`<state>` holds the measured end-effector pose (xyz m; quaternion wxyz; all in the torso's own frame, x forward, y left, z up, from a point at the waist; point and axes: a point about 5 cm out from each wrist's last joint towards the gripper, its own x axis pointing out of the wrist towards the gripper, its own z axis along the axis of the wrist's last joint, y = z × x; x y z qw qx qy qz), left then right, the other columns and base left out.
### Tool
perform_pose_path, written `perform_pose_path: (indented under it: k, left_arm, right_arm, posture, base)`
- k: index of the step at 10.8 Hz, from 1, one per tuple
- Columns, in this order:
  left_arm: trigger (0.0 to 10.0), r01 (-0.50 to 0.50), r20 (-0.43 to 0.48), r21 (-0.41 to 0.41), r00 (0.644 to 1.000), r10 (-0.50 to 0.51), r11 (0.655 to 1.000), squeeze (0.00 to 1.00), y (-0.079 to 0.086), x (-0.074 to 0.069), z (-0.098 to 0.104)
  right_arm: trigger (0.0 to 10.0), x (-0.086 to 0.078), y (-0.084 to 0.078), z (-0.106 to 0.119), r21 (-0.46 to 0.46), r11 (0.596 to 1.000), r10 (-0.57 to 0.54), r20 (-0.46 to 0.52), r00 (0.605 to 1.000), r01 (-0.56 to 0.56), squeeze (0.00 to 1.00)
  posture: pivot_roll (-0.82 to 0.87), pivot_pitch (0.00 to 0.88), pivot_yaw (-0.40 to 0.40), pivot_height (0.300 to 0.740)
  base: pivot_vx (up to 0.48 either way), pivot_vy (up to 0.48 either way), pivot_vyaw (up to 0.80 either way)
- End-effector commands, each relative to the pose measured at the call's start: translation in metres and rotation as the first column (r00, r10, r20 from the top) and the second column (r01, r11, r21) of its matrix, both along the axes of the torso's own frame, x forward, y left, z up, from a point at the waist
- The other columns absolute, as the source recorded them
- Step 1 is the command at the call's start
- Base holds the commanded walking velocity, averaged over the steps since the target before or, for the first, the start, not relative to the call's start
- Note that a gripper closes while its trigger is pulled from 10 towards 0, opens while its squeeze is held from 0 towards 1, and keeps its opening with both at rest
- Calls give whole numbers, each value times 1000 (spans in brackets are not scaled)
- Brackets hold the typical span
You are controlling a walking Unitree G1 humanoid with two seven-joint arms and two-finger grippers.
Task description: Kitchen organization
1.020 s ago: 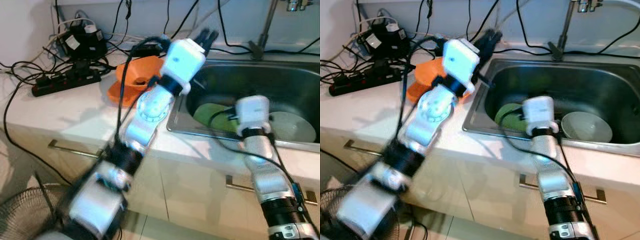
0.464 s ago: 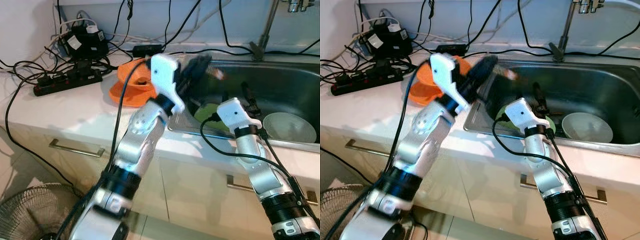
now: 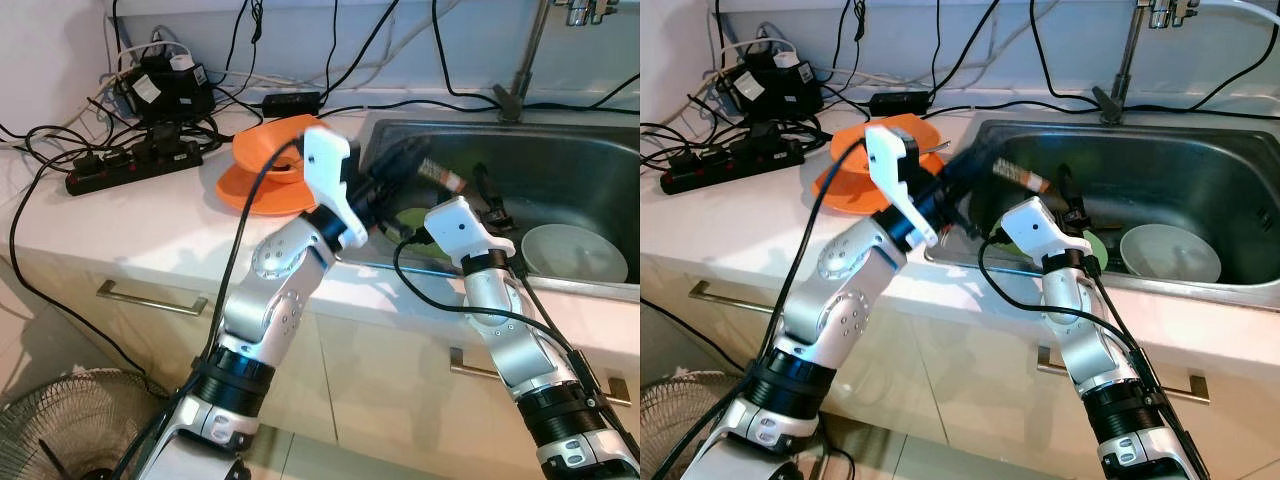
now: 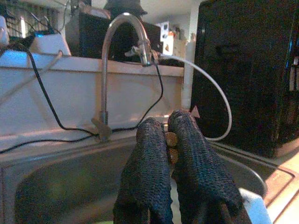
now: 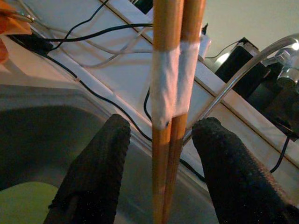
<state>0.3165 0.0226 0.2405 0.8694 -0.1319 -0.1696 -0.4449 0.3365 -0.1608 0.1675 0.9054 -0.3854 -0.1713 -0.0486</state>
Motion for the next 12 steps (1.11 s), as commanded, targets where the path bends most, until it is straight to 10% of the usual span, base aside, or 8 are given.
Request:
perform_pose_path:
  k: [1,2,12]
  left_arm:
    - [10000,13,16,19,1000,-13,1000,0,1,-3,2]
    - [10000,8,21,37,1000,-8,999,0,2,-3,1]
    - [10000,-139,49,33,989,137,990,0,7,6,2]
  right_arm:
    - [8667,1,4,2,3,1000,11,15,1000,-11,0]
    - [0,1,3,4,9,1000,4,24,1000,-5,0]
    - [0,2,6,3,20,1000,19,26,999,-19,0]
  posture:
    - [7,0,133,740]
    - [7,0,133,740]
    - [4,0,132,740]
  base:
    - [0,0,0]
    - [0,0,0]
    - [0,0,0]
